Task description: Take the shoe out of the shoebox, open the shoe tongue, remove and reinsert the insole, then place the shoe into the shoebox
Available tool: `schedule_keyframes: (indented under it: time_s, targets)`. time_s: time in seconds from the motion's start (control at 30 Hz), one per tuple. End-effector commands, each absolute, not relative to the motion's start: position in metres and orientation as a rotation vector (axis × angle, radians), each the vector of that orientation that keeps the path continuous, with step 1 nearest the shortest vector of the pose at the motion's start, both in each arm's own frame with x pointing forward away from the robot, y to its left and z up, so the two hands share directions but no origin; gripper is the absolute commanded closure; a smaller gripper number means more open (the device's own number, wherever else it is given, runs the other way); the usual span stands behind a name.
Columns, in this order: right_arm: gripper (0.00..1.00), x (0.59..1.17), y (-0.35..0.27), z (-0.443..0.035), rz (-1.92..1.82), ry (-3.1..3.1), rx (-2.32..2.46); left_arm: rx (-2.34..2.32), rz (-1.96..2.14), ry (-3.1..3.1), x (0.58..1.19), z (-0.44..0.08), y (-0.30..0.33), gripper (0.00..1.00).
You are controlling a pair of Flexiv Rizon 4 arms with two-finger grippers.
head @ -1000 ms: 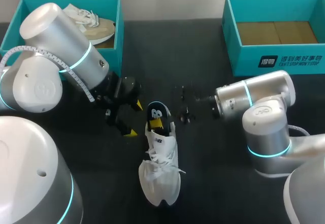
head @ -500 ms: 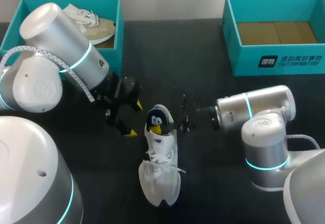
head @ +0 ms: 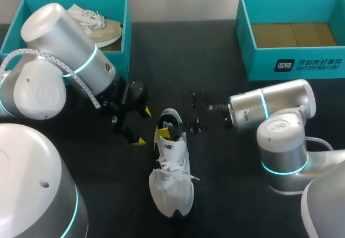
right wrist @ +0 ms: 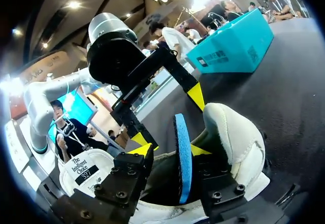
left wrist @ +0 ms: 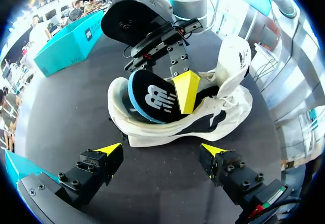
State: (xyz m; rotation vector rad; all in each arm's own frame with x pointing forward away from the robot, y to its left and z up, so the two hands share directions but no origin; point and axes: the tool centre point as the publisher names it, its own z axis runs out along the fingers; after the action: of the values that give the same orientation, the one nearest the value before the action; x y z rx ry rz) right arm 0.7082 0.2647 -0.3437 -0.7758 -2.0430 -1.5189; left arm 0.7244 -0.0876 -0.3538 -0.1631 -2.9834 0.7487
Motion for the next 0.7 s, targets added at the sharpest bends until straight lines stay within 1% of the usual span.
schedule_keyframes:
  time_s: [0.03, 0.1, 0.13, 0.17, 0.2, 0.37, 0.7]
  targets:
    - [0.63, 0.712, 0.263, -0.341, -1.497, -2.058, -0.777, -0.165, 0.750, -2.983, 0.725, -0.355, -0.088, 0.00]
    - [0.68, 0.714, 0.261, -0.340, -1.490, -2.064, -0.781, -0.165, 0.750, -2.983, 0.725, -0.355, -0.088, 0.00]
    - [0.73, 0.715, 0.261, -0.339, -1.486, -2.068, -0.783, -0.165, 0.750, -2.983, 0.725, -0.355, -0.088, 0.00]
    - [0.88, 0.716, 0.260, -0.339, -1.480, -2.072, -0.787, -0.165, 0.750, -2.983, 0.725, -0.355, -0.088, 0.00]
    - [1.00, 0.718, 0.260, -0.338, -1.470, -2.075, -0.795, -0.165, 0.750, -2.983, 0.725, -0.355, -0.088, 0.00]
    - [1.00, 0.719, 0.259, -0.344, -1.439, -2.057, -0.816, -0.165, 0.750, -2.983, 0.725, -0.355, -0.088, 0.00]
    - [1.00, 0.700, 0.258, -0.365, -1.390, -1.979, -0.882, -0.165, 0.750, -2.983, 0.725, -0.355, -0.088, 0.00]
